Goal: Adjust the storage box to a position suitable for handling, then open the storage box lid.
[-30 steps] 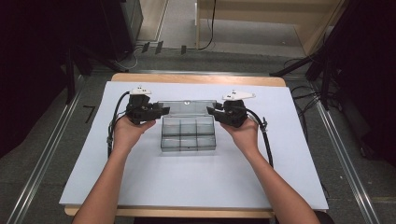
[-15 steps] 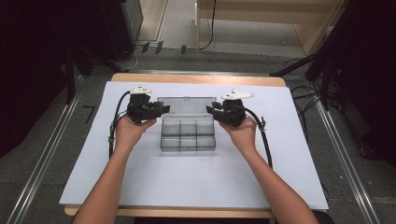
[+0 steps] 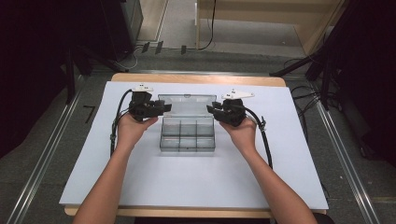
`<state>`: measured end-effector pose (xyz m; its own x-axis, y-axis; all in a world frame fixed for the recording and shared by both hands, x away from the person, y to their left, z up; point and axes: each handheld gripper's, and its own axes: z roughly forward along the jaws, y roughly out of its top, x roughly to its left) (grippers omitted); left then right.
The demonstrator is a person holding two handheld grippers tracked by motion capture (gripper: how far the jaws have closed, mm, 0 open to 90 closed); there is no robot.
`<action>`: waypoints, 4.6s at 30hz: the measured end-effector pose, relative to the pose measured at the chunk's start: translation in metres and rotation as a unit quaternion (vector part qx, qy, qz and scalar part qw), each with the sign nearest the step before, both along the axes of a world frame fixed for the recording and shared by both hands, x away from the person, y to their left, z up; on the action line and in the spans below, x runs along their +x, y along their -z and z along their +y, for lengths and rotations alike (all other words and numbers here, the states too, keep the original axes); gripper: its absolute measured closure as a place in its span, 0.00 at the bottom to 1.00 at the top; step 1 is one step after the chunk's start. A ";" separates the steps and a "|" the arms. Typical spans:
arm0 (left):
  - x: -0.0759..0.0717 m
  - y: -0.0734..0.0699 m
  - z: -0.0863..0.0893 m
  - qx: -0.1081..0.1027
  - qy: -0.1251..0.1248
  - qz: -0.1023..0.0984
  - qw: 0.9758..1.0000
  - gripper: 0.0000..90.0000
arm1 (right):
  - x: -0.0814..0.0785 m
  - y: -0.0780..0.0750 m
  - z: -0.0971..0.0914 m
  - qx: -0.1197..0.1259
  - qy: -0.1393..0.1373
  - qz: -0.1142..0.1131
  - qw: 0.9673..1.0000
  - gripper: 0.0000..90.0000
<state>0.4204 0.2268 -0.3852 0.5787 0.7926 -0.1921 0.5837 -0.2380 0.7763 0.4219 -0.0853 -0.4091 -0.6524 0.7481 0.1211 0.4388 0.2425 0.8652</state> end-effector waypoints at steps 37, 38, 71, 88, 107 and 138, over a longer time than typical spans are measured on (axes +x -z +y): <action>0.013 0.015 -0.001 -0.006 -0.013 0.005 1.000 0.68 | 0.012 0.015 0.007 0.011 0.020 0.010 1.000 0.73; 0.014 0.016 0.000 -0.007 -0.013 0.005 1.000 0.68 | 0.013 0.016 0.008 0.012 0.020 0.009 1.000 0.73; 0.025 0.034 -0.005 -0.006 -0.038 0.025 0.999 0.66 | 0.024 0.035 0.011 0.053 0.050 0.035 0.997 0.69; 0.029 0.041 -0.007 -0.005 -0.044 0.042 0.998 0.61 | 0.028 0.044 0.015 0.079 0.064 0.047 0.994 0.62; 0.033 0.047 -0.008 -0.010 -0.047 0.066 0.997 0.52 | 0.033 0.053 0.018 0.098 0.072 0.073 0.990 0.55; 0.038 0.055 -0.008 -0.023 -0.055 0.108 0.992 0.42 | 0.038 0.065 0.021 0.122 0.082 0.117 0.982 0.45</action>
<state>0.4587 0.2190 -0.4406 0.4312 0.8356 -0.3403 0.7581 -0.1310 0.6388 0.4599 -0.0643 -0.4742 -0.4583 0.7712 0.4419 0.6488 -0.0495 0.7593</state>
